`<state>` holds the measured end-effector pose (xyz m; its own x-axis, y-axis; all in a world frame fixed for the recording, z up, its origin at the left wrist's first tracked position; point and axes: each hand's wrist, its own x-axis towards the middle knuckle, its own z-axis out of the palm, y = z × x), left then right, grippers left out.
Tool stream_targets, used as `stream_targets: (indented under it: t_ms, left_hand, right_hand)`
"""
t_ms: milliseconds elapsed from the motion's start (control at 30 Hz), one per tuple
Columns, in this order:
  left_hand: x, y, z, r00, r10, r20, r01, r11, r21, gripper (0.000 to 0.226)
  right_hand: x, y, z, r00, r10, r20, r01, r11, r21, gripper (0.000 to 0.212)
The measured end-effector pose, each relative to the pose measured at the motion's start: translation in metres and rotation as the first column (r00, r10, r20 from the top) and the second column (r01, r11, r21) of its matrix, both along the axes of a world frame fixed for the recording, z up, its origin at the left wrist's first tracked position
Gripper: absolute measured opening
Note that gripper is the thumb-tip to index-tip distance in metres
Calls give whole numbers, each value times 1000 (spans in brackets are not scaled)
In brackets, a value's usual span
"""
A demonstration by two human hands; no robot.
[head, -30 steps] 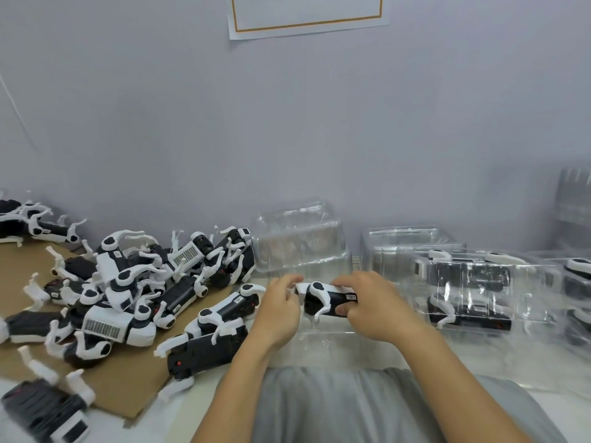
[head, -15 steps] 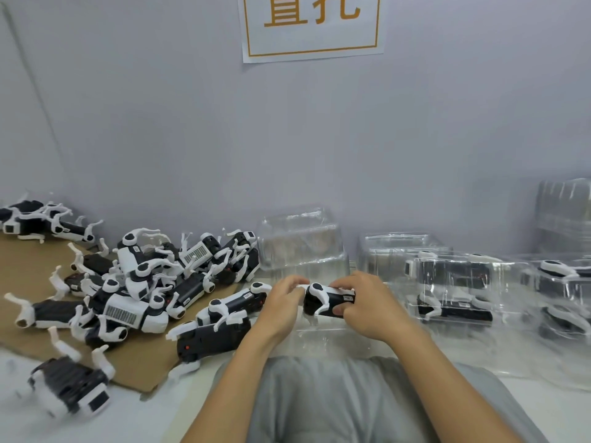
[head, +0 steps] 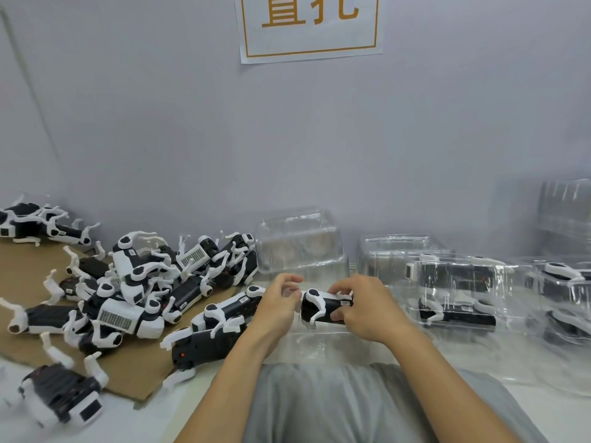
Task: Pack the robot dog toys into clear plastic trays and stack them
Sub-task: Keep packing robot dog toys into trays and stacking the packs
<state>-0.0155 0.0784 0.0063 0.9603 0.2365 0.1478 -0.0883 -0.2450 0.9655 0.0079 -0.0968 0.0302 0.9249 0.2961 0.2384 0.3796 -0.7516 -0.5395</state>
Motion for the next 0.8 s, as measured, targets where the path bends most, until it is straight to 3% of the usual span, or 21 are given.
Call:
stream_targets:
  t_ms: [233, 533, 800]
  left_hand:
    - [7, 1, -6, 999, 32, -13, -32, 999, 10, 42]
    - [10, 4, -4, 999, 32, -33, -34, 999, -37, 40]
    - [11, 1, 1, 991, 126, -51, -119, 985, 123, 43]
  right_hand:
    - [2, 3, -1, 1000, -25, -9, 25, 998, -56, 40]
    - [2, 3, -1, 1000, -17, 20, 18, 996, -85, 38]
    - [3, 7, 0, 999, -18, -32, 15, 994, -107, 44]
